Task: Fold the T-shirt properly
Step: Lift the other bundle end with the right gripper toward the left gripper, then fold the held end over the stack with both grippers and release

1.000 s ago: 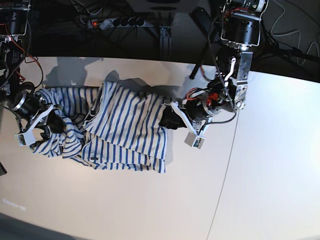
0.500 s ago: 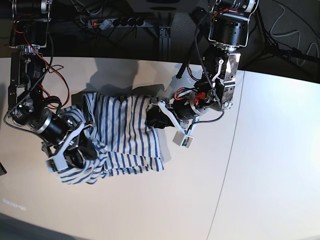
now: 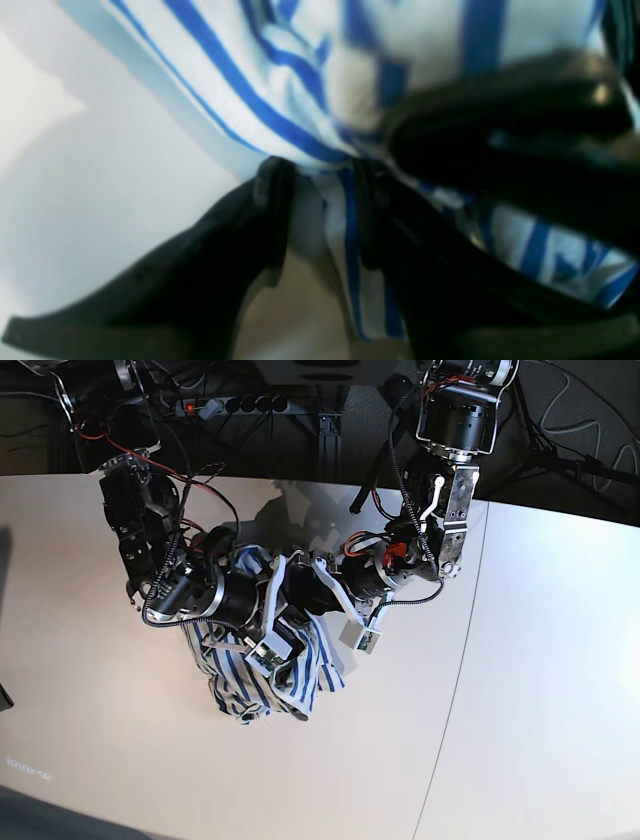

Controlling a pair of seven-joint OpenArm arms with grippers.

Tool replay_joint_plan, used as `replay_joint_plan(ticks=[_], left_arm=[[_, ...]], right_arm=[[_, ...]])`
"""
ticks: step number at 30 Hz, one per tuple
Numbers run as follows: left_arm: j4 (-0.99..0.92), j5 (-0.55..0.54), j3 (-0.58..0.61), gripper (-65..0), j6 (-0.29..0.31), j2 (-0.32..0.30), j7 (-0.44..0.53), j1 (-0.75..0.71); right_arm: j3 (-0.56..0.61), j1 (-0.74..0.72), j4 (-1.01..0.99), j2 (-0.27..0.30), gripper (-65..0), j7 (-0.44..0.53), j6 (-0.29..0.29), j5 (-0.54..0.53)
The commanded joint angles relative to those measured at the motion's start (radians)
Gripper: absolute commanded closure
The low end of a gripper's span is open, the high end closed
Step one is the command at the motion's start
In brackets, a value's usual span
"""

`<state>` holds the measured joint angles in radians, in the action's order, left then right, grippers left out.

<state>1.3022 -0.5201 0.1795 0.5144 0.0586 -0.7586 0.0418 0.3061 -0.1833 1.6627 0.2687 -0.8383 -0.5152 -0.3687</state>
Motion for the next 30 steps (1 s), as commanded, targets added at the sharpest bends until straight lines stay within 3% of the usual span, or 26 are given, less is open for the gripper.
replay_joint_plan(ticks=[1,3,7,9,14,16,24,26,29,30], left_arm=[[-0.001,0.035,0.005,-25.1,-0.002,0.002,-0.046,0.000],[-0.001,0.035,0.004,-25.1,-0.002,0.002,-0.046,0.000],[-0.001,0.030,-0.007,-25.1,-0.002,0.002,-0.053,0.006],[0.002,0.018,-0.026,-25.1,-0.001,0.002,-0.058,0.009],[0.004,-0.005,-0.105,-25.1,0.001,0.002,-0.096,0.023],[0.006,-0.024,-0.142,-25.1,0.027,-0.002,-0.103,0.026],[0.021,-0.068,-0.214,-25.1,0.048,-0.046,-0.122,0.024],[0.057,-0.068,-0.214,-24.9,0.048,-0.069,-0.130,0.023],[0.170,-0.068,-0.214,-22.4,0.048,-0.098,-0.143,0.019],[0.214,-0.068,-0.214,-20.8,0.048,-0.107,-0.148,0.019]], right_arm=[[-0.004,-0.024,0.018,0.002,0.0,0.028,-0.027,-0.011],[-0.004,-0.024,0.018,0.002,-0.3,0.030,-0.027,-0.013],[-0.004,-0.024,0.018,0.002,-33.5,0.030,-0.027,-0.013],[-0.004,-0.024,0.018,0.002,-41.4,0.032,-0.027,-0.027],[-0.004,-0.025,0.021,0.000,-41.8,0.031,-0.028,-0.123],[-0.004,-0.025,0.030,-0.003,-41.8,0.031,-0.028,-0.154],[-0.004,-0.072,0.043,-0.006,-41.8,0.042,-0.028,-0.218],[-0.005,-0.105,0.042,-0.006,-41.5,0.051,-0.028,-0.190],[-0.020,-0.146,0.040,-0.005,-40.8,0.128,-0.027,-0.053],[-0.029,-0.158,0.038,-0.006,-36.5,0.163,-0.027,0.005]])
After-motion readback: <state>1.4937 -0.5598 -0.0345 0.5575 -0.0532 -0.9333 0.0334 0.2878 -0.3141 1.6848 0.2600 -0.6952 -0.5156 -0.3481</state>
